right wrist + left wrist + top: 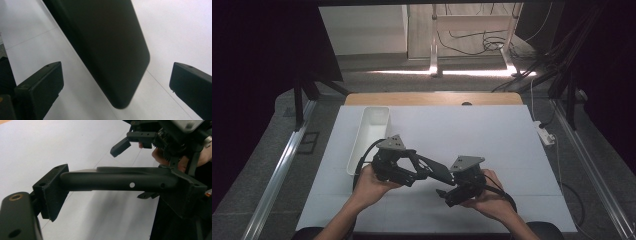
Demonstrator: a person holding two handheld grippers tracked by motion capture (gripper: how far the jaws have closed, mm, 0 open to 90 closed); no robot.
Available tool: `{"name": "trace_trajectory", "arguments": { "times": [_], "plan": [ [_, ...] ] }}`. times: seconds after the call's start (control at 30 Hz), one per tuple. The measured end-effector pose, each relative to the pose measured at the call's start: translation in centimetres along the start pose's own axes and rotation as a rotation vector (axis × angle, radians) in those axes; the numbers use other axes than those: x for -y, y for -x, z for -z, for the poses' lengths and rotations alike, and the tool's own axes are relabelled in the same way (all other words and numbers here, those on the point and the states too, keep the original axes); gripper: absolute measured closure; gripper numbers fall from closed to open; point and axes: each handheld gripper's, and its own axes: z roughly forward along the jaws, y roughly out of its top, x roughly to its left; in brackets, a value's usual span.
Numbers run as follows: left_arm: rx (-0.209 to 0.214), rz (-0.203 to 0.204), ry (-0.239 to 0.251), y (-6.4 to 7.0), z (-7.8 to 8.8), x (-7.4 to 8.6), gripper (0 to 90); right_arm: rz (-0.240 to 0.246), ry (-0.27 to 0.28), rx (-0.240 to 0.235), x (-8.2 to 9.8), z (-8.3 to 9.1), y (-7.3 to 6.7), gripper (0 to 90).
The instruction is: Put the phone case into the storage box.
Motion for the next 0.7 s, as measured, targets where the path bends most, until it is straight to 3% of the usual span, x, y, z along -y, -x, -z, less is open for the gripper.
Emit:
{"name": "trace_trajectory", "arguments": {
  "times": [0.17, 0.2, 0.23, 0.57, 0.7],
  "plan": [
    [0.002, 0.007, 0.002, 0.34, -0.08, -0.18, 14.5, 0.02, -0.009, 0.034, -0.07, -0.3, -0.12, 6.1],
    [0.0, 0.008, 0.0, 0.42, -0.1, -0.24, 14.5, 0.038, -0.008, 0.06, -0.06, -0.34, -0.27, 13.9],
    [0.0, 0.008, 0.0, 0.42, -0.1, -0.24, 14.5, 0.038, -0.008, 0.06, -0.06, -0.34, -0.27, 13.9],
    [0.016, 0.04, 0.01, 0.54, -0.06, -0.41, 14.3, 0.107, 0.03, 0.12, -0.08, 0.1, -0.82, 48.1],
    [0.001, 0.068, 0.012, 0.68, -0.12, -0.53, 14.1, 0.145, 0.046, 0.139, -0.05, 0.32, -0.97, 57.6]
  ]
}}
